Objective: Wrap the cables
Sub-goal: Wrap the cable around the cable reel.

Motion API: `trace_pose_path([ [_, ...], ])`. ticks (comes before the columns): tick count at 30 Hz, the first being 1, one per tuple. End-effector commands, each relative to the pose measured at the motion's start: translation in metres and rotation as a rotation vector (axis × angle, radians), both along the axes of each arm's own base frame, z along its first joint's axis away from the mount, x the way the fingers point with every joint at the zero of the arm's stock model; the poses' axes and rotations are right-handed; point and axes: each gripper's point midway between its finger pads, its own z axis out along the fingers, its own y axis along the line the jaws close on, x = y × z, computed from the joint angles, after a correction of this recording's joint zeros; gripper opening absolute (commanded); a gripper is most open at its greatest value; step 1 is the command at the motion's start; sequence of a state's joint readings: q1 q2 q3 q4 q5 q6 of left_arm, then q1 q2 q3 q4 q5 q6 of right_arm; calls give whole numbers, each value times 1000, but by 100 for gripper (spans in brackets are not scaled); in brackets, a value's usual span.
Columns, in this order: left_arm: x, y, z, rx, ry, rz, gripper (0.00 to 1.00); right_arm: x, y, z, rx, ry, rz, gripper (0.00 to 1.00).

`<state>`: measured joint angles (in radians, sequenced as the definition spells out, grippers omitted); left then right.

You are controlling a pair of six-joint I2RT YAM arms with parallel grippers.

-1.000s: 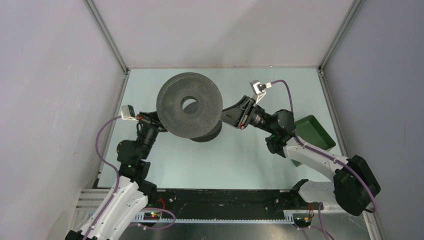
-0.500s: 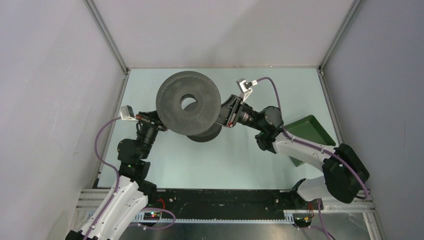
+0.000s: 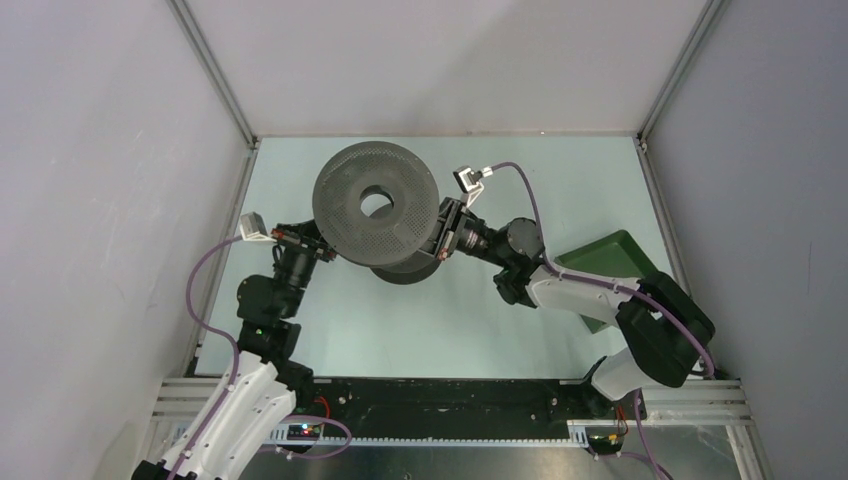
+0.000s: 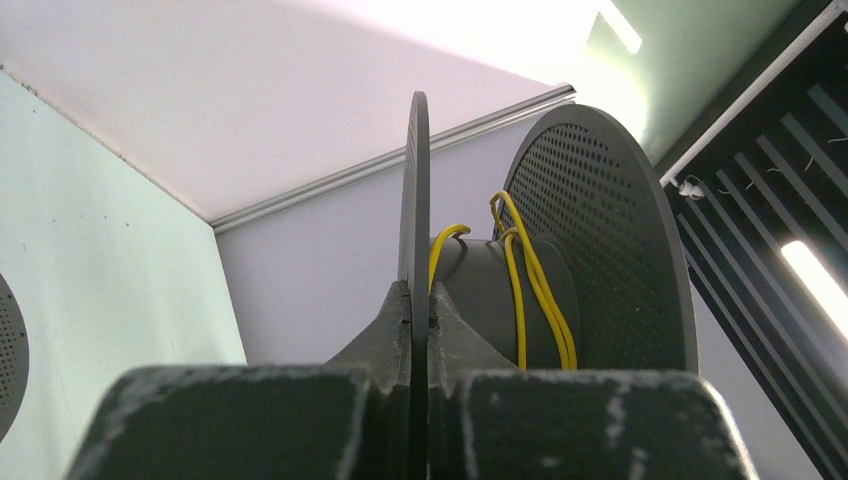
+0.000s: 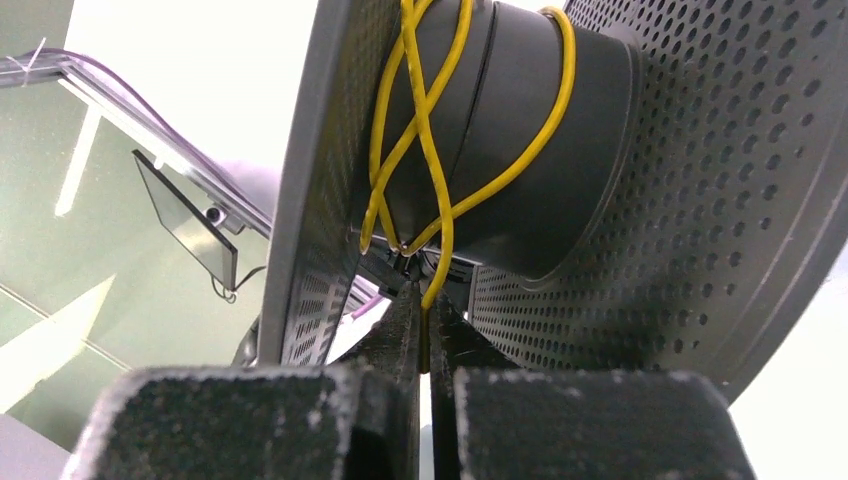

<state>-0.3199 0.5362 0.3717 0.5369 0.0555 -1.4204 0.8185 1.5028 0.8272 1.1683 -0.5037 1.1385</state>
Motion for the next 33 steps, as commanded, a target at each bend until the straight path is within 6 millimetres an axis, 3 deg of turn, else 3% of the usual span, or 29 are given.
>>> trace_pose_path([
  [1,-23,4,42,-91,-144,-38,0,14,4,9,43,20,-52,0],
  [3,-23,5,42,-91,-145,-32,0,13,4,8,41,26,-45,1],
  [6,-23,7,41,-89,-148,-22,0,5,4,6,29,22,-18,20],
  [8,-23,7,41,-83,-151,-16,0,-1,2,1,7,20,-3,26],
  [15,-24,11,43,-81,-160,12,0,-17,-8,-33,-117,26,3,34],
  [18,-22,11,41,-80,-154,15,0,-23,-19,-48,-158,13,-9,36],
  [24,-23,10,43,-67,-162,9,0,-32,-50,-57,-196,-16,-32,44],
  [29,-24,10,39,-39,-168,22,0,-35,-80,-36,-180,-55,-112,49],
  [33,-21,5,30,-13,-150,6,0,-23,-101,-13,-126,-38,-201,52],
])
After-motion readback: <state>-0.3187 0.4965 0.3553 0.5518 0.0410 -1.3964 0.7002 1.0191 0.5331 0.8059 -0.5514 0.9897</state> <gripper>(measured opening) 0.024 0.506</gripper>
